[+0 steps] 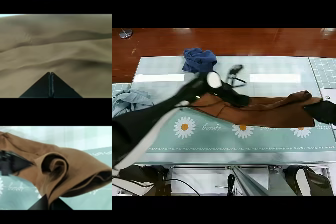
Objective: Fold the shirts.
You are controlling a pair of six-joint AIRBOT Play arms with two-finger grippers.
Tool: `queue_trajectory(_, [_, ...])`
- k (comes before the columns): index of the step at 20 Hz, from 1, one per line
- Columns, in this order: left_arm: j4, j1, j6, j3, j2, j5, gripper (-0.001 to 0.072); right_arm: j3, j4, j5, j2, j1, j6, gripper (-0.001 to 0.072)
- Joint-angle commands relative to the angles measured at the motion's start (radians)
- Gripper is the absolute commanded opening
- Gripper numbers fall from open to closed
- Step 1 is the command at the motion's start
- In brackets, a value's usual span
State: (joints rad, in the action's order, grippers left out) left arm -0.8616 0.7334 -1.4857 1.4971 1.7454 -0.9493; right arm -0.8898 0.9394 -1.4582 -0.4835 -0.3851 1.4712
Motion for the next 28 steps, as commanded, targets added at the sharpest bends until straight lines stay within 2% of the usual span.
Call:
queue_trajectory(1, [0.093,0.137,0.0,0.081,0.112,-0.005,0.0022,0.006,-0.036,-0.032,0.077,0.0,0.058,0.0026])
queue_trajectory(3, [0.1,0.207,-0.001,0.084,0.131,-0.006,0.0022,0.006,-0.056,-0.034,0.077,0.0,0.056,0.0026])
queue_trajectory(5, [0.171,0.237,0.002,0.085,0.132,-0.031,0.0023,0.006,-0.055,-0.034,0.077,0.0,0.055,0.0026])
queue_trajectory(7, [0.207,0.216,0.066,0.112,0.132,-0.077,0.0022,0.006,-0.056,-0.032,0.072,0.0,0.056,0.0026])
queue_trajectory(8, [0.206,0.179,0.068,0.131,0.129,-0.106,0.0022,0.006,-0.058,-0.035,0.067,0.0,0.055,0.0026])
queue_trajectory(13, [0.195,-0.17,0.067,0.145,0.033,-0.24,0.002,0.006,-0.14,-0.019,0.009,0.017,0.004,0.0026])
queue_trajectory(17, [0.126,-0.472,0.057,0.137,-0.183,-0.282,0.002,0.0,-0.214,0.164,-0.106,0.224,0.005,0.0026])
queue_trajectory(22, [0.124,-0.741,0.171,-0.058,-0.61,-0.282,0.0021,-0.17,-0.105,0.423,-0.471,0.66,0.048,0.0026])
queue_trajectory(25, [0.125,-0.826,0.191,-0.274,-0.864,-0.288,0.0021,-0.374,-0.096,0.462,-0.791,0.823,0.047,0.0027])
queue_trajectory(28, [0.125,-0.816,0.18,-0.49,-1.081,-0.307,0.0021,-0.557,-0.101,0.463,-1.053,0.893,0.049,0.0027])
